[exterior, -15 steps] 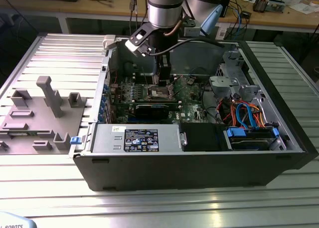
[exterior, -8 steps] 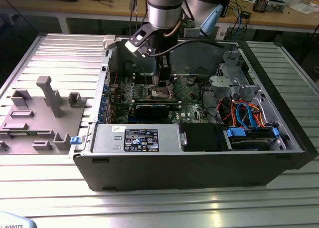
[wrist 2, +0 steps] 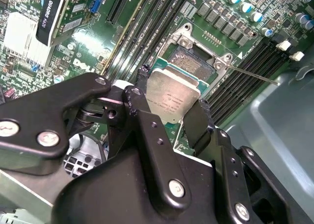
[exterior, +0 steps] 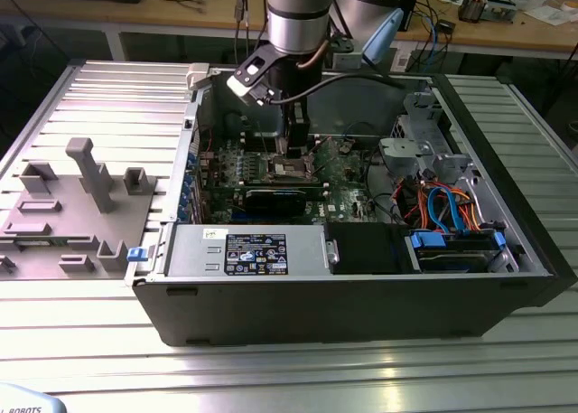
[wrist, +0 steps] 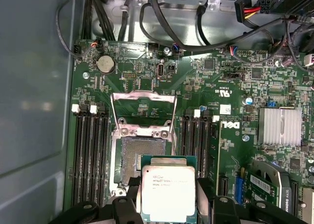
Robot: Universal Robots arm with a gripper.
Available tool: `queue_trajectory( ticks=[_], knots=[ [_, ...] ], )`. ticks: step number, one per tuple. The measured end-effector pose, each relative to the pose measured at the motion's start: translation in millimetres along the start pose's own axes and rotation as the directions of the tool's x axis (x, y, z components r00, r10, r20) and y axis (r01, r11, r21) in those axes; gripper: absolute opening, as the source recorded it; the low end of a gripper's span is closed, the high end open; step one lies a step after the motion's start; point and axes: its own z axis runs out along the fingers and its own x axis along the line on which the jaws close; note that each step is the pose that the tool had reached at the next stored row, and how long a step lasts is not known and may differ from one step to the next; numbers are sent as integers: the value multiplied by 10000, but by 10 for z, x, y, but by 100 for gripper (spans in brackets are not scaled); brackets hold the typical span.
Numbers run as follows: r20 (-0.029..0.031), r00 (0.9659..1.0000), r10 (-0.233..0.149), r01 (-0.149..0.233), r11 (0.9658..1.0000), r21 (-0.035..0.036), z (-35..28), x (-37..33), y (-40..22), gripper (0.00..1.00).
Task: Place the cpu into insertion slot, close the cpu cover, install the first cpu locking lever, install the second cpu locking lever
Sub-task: 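Place the cpu into insertion slot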
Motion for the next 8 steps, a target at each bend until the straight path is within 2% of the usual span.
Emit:
queue_trajectory(
  ticks=[8],
  knots=[
    [0, 10000, 0, 0, 10000, -1, 30, 1, -1, 54]
  ],
)
